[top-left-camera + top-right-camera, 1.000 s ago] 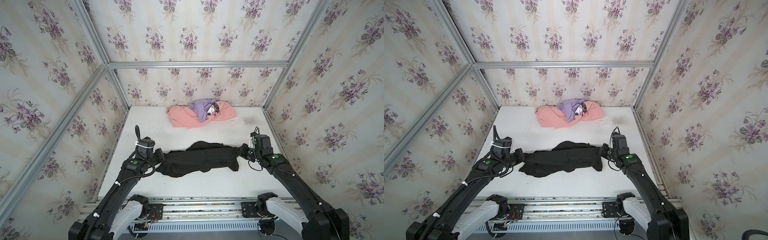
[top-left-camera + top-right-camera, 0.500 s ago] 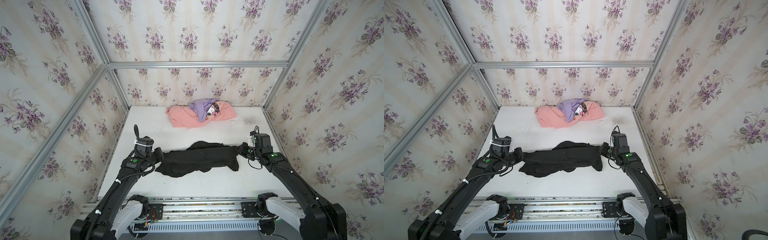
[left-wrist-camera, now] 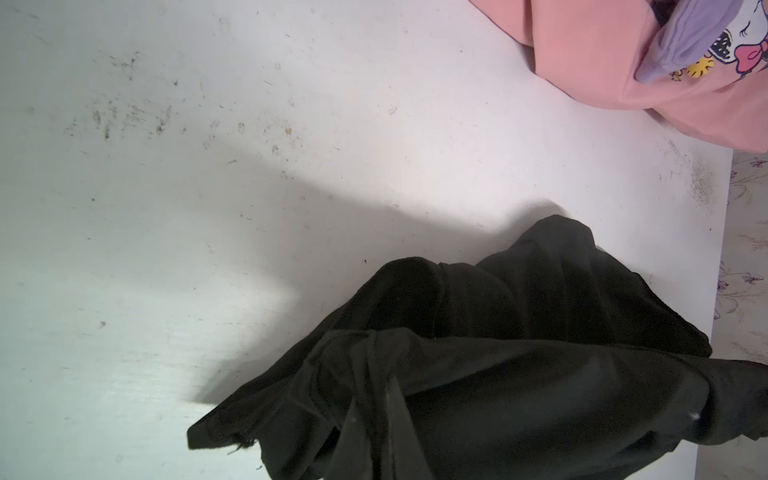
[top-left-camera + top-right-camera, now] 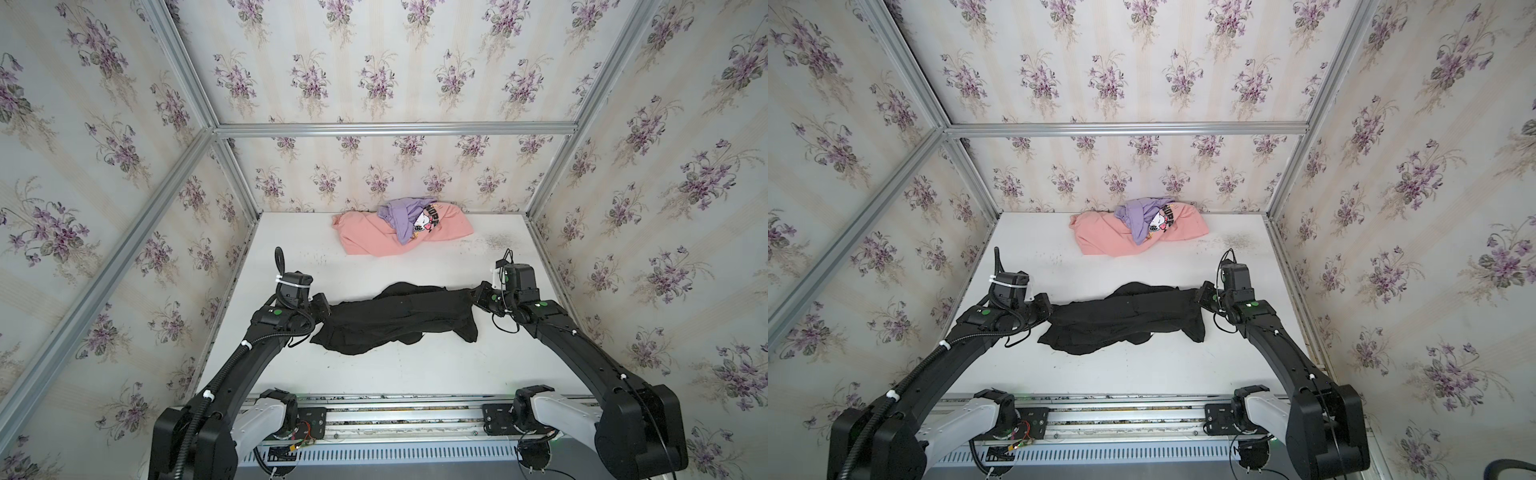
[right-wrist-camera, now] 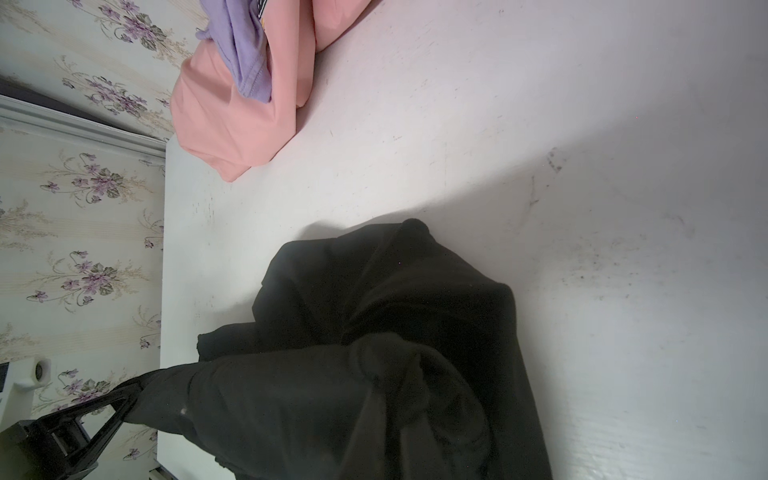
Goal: Pick out a specific cloth from the pile
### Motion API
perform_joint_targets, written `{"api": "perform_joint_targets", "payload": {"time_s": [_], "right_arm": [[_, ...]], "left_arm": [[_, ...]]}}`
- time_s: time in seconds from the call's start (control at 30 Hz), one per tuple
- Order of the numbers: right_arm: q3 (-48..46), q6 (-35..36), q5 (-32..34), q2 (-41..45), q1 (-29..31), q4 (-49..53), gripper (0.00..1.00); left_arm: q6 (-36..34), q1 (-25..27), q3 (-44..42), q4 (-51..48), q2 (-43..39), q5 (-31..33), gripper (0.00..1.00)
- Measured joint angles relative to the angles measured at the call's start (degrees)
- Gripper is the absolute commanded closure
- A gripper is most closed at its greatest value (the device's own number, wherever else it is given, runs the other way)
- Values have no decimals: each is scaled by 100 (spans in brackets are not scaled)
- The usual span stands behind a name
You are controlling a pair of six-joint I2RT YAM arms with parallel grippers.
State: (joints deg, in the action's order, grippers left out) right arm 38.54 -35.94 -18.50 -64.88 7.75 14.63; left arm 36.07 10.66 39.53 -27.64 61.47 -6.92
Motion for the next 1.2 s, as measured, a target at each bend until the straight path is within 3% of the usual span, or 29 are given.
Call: {"api": "perform_joint_targets", "payload": {"time_s": [0.4,0.5,0.77,0.83,1.1,1.2], "right_arm": [[-7,66,-22,-339,0,-278,98],[-17,90,-24,-398,0,-317,93],[79,162,-26,-623,0,-328,64],[186,232,-76,-684,0,-332,52],[409,505,-101,-387,-4,94,19],[358,647,-66,-136,-4,238,8]], "left_arm": [[66,0,-219,448,205,2,93],[111,0,-297,525,208,0,90],[160,-2,-256,612,249,28,70],[162,-9,-197,627,179,28,60],[151,-7,-278,656,-380,-48,14],[190,-7,-507,599,-623,-188,8]]}}
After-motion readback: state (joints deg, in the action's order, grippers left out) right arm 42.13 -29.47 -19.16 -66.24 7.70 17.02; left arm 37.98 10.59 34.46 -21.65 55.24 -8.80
